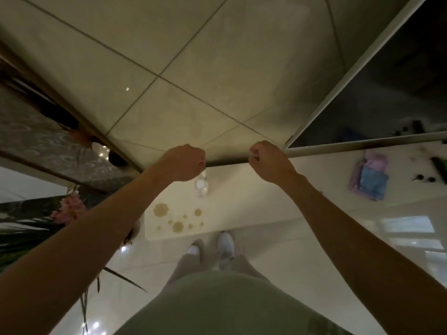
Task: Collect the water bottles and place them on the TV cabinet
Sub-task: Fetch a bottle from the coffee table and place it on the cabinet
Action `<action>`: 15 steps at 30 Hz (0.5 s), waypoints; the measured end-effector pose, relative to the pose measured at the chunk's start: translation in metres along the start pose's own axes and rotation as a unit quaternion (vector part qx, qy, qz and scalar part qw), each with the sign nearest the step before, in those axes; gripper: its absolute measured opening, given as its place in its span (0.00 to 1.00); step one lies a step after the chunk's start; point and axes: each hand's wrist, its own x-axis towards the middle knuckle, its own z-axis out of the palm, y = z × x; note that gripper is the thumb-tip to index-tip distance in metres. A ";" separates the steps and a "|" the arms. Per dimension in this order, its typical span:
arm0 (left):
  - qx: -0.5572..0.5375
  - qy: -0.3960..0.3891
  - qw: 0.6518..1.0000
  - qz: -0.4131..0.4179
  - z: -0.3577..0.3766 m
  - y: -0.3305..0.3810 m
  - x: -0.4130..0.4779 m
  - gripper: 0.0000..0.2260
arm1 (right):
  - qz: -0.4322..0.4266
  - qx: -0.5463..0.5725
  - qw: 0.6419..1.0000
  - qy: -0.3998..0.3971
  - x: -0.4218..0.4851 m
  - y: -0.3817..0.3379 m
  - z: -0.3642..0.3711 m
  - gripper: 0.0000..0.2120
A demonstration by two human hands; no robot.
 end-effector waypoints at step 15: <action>0.138 -0.010 0.971 0.193 -0.033 0.043 -0.041 0.11 | 0.160 0.016 0.978 0.130 -0.146 -0.030 -0.002 0.15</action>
